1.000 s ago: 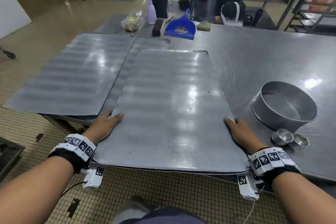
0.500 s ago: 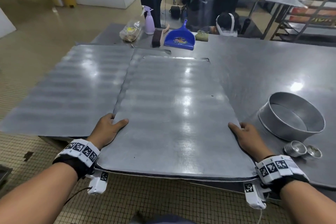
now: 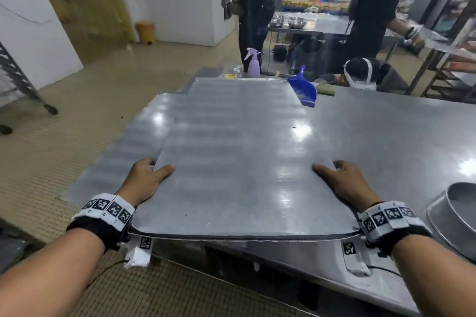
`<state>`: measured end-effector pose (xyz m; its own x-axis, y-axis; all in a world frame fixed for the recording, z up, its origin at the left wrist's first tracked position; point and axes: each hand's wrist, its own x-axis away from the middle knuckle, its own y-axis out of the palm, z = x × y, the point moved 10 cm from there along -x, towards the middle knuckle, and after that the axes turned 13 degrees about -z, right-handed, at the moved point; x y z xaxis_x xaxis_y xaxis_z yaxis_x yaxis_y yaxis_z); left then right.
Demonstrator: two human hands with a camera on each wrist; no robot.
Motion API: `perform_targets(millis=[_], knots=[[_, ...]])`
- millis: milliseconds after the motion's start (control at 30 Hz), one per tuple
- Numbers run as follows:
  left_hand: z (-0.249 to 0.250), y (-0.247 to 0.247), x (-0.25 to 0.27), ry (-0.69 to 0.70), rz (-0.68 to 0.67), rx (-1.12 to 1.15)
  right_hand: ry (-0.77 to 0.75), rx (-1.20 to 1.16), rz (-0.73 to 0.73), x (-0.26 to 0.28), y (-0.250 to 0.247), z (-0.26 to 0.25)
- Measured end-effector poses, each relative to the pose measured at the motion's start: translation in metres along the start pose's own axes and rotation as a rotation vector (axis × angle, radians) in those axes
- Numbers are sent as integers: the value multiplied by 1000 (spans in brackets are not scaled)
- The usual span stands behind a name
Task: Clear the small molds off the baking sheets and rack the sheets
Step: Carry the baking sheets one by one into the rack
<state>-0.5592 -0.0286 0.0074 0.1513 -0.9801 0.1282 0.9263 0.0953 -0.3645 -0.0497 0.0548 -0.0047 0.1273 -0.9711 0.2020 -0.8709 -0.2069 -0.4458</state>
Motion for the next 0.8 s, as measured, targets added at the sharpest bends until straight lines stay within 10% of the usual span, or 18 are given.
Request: perform_targets(millis=[433, 800], knots=[[0, -121, 108, -67, 491, 59, -310, 48, -374, -113, 111, -148], [12, -110, 263, -209, 868, -42, -551, 146, -641, -108, 180, -220]])
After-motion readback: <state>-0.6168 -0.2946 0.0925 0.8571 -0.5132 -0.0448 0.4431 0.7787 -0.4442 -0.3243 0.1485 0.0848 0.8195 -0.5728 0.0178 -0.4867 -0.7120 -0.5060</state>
